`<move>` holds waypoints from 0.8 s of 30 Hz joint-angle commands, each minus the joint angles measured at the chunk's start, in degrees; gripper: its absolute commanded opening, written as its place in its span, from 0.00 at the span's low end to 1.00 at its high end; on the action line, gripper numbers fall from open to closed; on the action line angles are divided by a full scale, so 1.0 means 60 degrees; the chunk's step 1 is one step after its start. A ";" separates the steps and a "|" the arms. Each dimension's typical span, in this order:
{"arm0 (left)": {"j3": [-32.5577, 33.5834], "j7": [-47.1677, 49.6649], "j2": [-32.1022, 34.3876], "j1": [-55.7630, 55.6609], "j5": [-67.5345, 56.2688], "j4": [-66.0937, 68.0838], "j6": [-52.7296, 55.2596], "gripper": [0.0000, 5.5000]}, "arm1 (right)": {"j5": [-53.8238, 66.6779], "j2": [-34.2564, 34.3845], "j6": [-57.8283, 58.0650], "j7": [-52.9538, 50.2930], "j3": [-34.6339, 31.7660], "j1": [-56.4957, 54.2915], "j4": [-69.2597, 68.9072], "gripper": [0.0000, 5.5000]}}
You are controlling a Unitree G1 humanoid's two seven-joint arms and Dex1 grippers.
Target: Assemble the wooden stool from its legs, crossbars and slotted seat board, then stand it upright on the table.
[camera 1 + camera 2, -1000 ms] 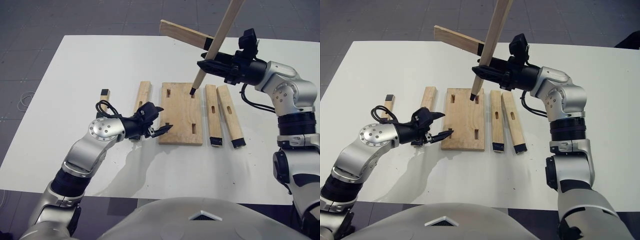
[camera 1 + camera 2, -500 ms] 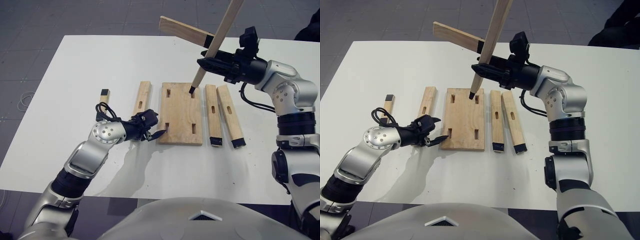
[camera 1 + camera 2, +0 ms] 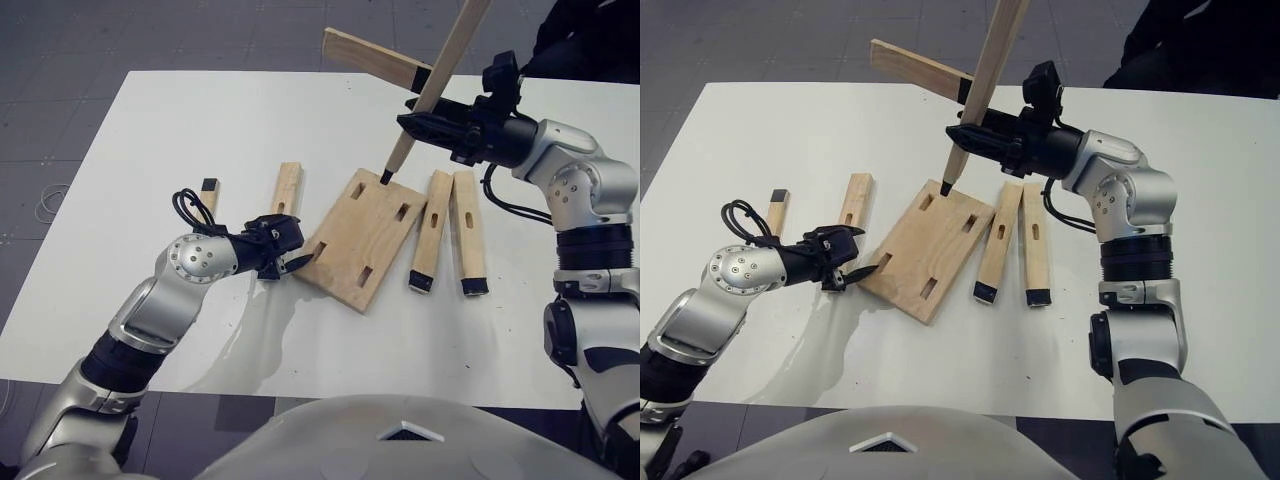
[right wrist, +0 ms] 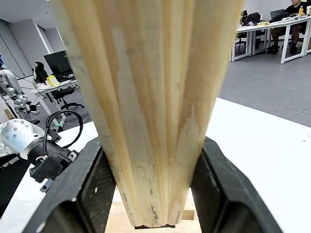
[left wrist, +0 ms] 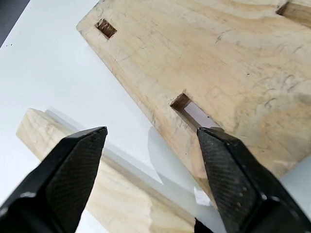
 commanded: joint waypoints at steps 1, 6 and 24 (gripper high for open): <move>0.0163 -0.0145 0.0142 0.0094 0.0114 0.0219 0.0205 0.63 | -0.0407 -0.0201 -0.0243 0.0117 0.0114 0.0161 -0.0150 0.37; 0.0010 -0.0037 -0.0369 0.0089 0.0049 -0.0038 0.0511 0.63 | -0.0518 -0.0221 -0.0037 -0.0205 0.0074 0.0729 -0.1096 0.37; 0.0137 0.0024 -0.0784 -0.0020 0.0041 0.0030 0.0644 0.63 | -0.1336 -0.0425 -0.0635 -0.0217 0.0370 0.1906 -0.1391 0.37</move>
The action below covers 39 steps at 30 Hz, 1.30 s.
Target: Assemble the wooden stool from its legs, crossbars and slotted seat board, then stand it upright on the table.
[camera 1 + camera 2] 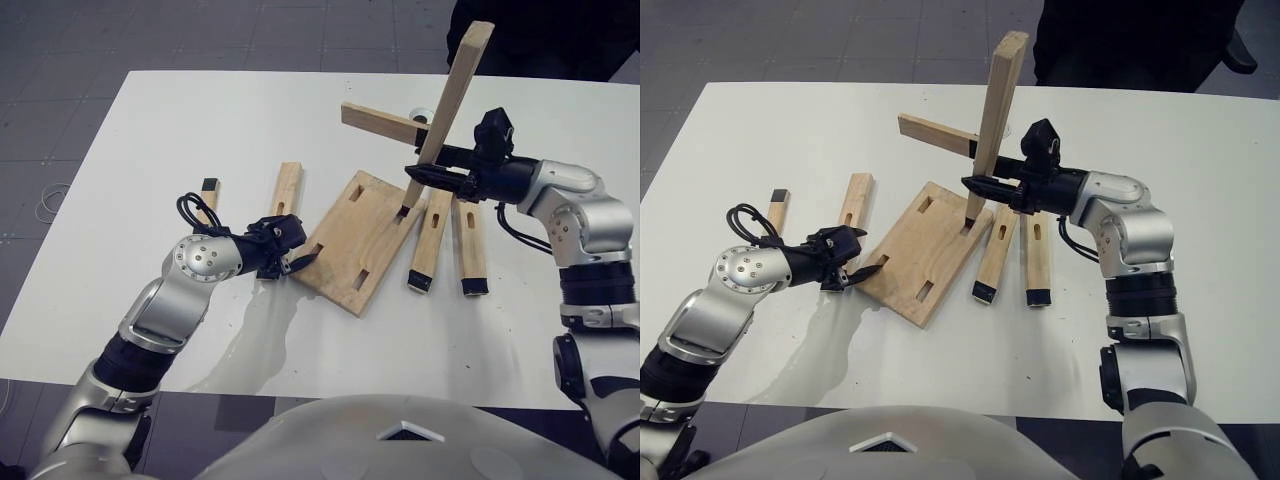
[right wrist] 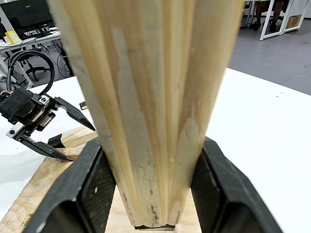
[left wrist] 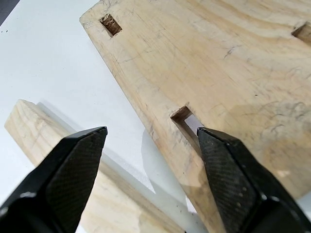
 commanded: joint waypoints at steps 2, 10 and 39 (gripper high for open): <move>-0.0005 -0.0020 -0.0105 -0.0033 0.0024 0.0027 0.0055 0.63 | -0.0035 0.0111 -0.0187 -0.0053 -0.0001 0.0219 -0.0103 0.37; 0.0008 -0.0047 -0.0109 -0.0019 0.0016 -0.0043 0.0124 0.63 | -0.0249 0.0317 -0.0559 -0.0236 0.0061 0.0258 0.0186 0.37; 0.0065 -0.0032 -0.0179 0.0049 -0.0011 -0.0055 0.0250 0.63 | -0.2352 0.0082 -0.3701 -0.0541 0.1362 0.2143 0.1609 0.37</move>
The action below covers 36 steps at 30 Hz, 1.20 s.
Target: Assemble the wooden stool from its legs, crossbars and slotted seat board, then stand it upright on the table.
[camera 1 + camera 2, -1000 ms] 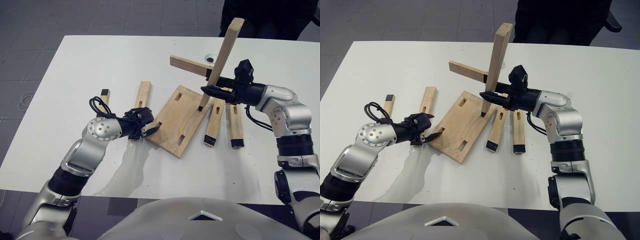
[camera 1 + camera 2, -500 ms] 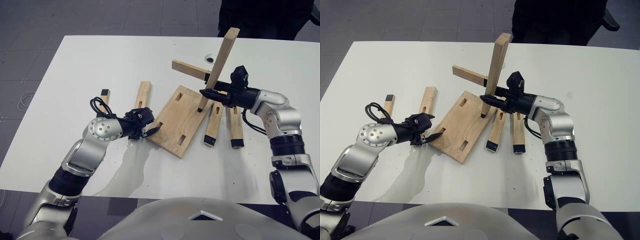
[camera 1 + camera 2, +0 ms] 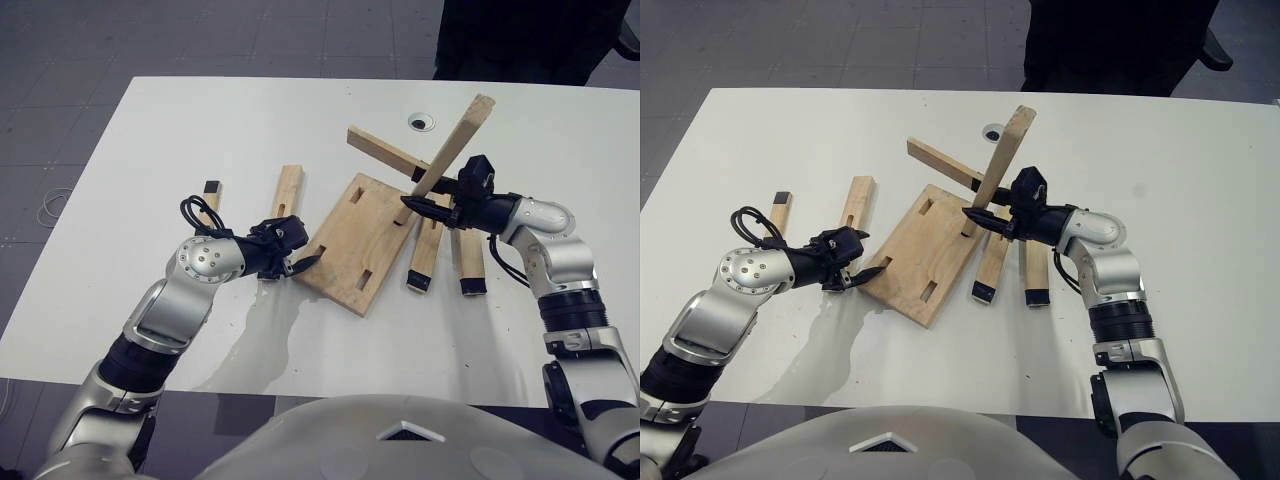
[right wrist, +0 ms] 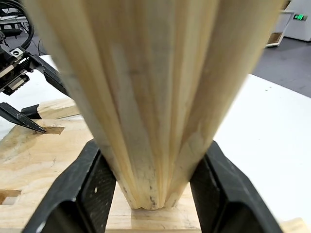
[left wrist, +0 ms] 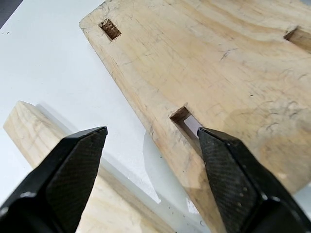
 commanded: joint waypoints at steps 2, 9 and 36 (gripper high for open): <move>0.0049 -0.0013 -0.0013 0.0009 -0.0005 -0.0071 0.0080 0.63 | -0.1152 -0.0416 -0.0104 -0.0144 0.0760 0.0833 0.0507 0.37; 0.0097 0.0019 -0.0102 -0.0096 -0.0026 -0.0032 0.0177 0.63 | -0.1741 -0.0614 -0.0997 -0.0695 0.1162 0.1243 0.0355 0.37; 0.0223 0.0080 -0.0337 -0.0188 -0.0039 0.0104 0.0273 0.63 | -0.0754 -0.1076 0.2163 0.0433 0.2012 -0.0836 0.2115 0.37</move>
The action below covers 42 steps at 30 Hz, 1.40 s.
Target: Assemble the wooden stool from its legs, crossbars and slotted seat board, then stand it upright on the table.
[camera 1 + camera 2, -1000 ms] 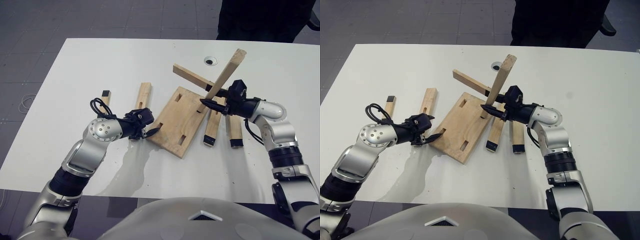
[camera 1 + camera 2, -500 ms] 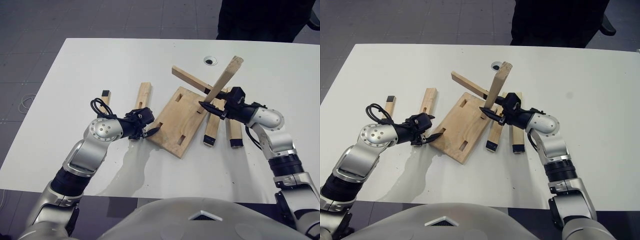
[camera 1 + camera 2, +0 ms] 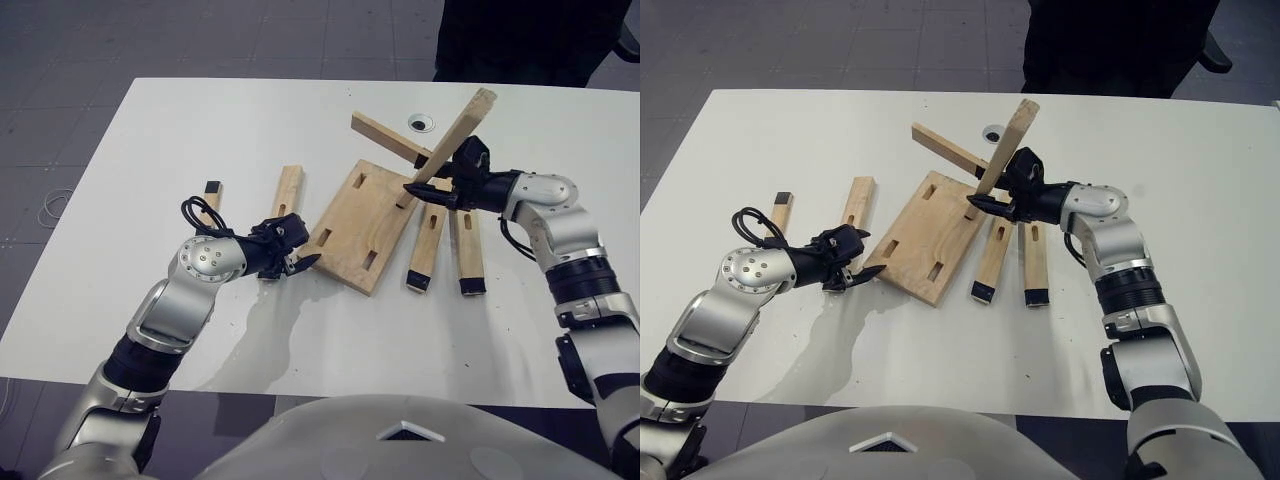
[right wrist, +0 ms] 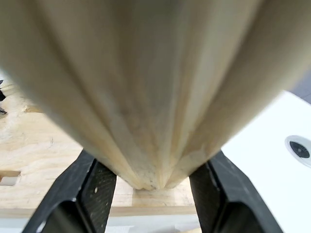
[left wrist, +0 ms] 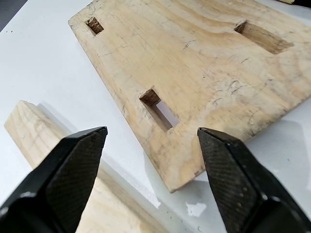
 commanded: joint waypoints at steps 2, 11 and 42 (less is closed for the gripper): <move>0.0152 0.0055 -0.0089 -0.0295 -0.0036 0.0150 0.0080 0.63 | -0.0671 -0.0265 0.1690 0.0730 0.0806 0.0846 0.0509 0.37; 0.0195 0.0054 -0.0119 -0.0332 -0.0029 0.0191 0.0028 0.63 | -0.0372 -0.0345 0.2535 0.1097 0.0605 0.0525 0.0059 0.37; 0.0067 0.0071 -0.0215 -0.0176 0.0013 0.0110 0.0019 0.63 | -0.0215 -0.0220 0.2565 -0.0224 0.0297 0.1403 -0.1904 0.37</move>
